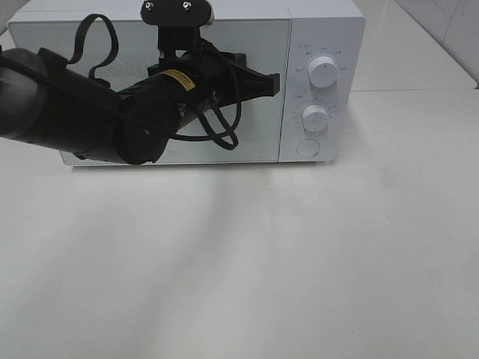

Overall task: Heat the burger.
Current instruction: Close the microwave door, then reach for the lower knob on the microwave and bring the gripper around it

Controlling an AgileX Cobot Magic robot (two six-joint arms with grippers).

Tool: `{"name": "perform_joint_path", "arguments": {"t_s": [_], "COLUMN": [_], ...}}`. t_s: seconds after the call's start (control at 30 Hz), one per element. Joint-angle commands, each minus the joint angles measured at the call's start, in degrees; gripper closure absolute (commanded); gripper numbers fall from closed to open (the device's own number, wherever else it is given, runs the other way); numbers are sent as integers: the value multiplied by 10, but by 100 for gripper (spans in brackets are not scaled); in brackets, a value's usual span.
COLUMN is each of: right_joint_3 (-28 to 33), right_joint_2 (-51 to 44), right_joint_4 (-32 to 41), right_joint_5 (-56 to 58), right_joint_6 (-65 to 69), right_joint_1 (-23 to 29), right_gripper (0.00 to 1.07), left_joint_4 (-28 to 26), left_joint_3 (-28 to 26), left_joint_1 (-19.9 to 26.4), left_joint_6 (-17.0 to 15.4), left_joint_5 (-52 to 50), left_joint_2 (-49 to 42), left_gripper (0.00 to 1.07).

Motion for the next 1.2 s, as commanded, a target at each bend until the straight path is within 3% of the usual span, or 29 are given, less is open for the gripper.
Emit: {"name": "perform_joint_path", "arguments": {"t_s": [0.03, 0.17, 0.2, 0.23, 0.27, 0.3, 0.33, 0.37, 0.4, 0.43, 0.47, 0.67, 0.8, 0.93, 1.07, 1.2], "right_joint_3": [3, 3, 3, 3, 3, 3, 3, 3, 3, 3, 3, 3, 3, 3, 3, 3], "right_joint_2": [-15, -15, -15, -15, -15, -15, -15, -15, -15, -15, -15, -15, -15, -15, -15, -15], "right_joint_4": [0, 0, 0, 0, 0, 0, 0, 0, 0, 0, 0, 0, 0, 0, 0, 0], "right_joint_5": [-1, -1, -1, -1, -1, -1, -1, -1, -1, -1, -1, -1, -1, -1, -1, -1], "right_joint_6": [-6, -6, -6, -6, -6, -6, -6, -6, -6, -6, -6, -6, -6, -6, -6, -6], "right_joint_1": [-3, -3, -3, -3, -3, -3, -3, -3, -3, -3, -3, -3, -3, -3, -3, -3], "right_gripper": [31, 31, 31, 31, 31, 31, 31, 31, 31, 31, 31, 31, 31, 31, 31, 31], "left_joint_4": [-9, -9, -9, -8, -8, -7, -7, -7, -7, -7, -7, 12, 77, 99, 105, 111], "left_joint_3": [26, 45, 50, 58, 58, 61, 61, 61, 61, 61, 61, 61, 61, 61, 61, 61], "left_joint_1": [-24, -34, -36, -37, -37, -37, -37, -37, -37, -37, -37, -37, -37, -32, 11, 60], "left_joint_6": [22, 27, 27, 27, 27, 27, 27, 27, 27, 27, 27, 26, 24, 11, -29, -38], "left_joint_5": [49, 104, 134, 195, 195, 257, 292, 292, 355, 355, 384, 520, 633, 711, 810, 857], "left_joint_2": [-34, -56, -65, -81, -81, -96, -103, -103, -117, -117, -125, -175, -225, -255, -298, -319], "left_gripper": [107, 105, 100, 86, 86, 61, 45, 45, 14, 14, 4, 7, 7, 7, 7, 7]}}
